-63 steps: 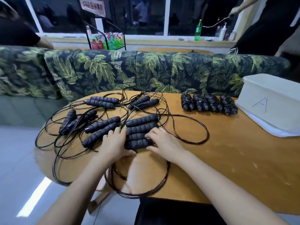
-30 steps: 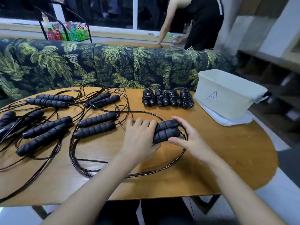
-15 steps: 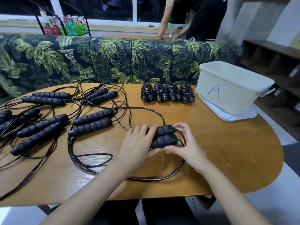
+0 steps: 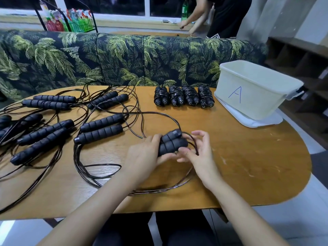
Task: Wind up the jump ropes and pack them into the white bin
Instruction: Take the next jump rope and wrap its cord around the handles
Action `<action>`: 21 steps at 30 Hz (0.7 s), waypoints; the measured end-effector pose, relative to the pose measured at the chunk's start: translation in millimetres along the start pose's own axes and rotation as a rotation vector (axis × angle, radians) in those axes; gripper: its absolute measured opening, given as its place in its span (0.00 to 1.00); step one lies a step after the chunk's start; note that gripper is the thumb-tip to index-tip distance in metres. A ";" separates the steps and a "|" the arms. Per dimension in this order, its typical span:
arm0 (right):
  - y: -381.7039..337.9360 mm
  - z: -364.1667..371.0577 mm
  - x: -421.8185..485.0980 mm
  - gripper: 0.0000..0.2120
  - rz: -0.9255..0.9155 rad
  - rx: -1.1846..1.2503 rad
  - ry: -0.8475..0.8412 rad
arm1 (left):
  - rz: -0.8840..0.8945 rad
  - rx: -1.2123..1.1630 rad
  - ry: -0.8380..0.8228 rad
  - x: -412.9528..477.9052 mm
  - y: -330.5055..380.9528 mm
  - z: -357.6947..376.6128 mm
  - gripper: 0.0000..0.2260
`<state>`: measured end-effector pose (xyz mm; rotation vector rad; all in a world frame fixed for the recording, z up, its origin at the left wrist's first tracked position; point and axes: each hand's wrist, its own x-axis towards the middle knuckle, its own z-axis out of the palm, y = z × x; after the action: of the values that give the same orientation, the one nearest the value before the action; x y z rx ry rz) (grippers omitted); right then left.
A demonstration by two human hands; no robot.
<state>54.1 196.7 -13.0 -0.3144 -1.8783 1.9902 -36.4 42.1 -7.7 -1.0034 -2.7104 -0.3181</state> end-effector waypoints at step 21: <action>-15.9 -12.9 9.2 0.34 -0.319 -1.001 -0.364 | 0.222 0.308 0.125 1.3 -9.7 -15.4 0.34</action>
<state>53.2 212.8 2.7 0.1094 -2.8211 0.8109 -41.6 31.3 6.1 -1.1335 -2.4101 0.0731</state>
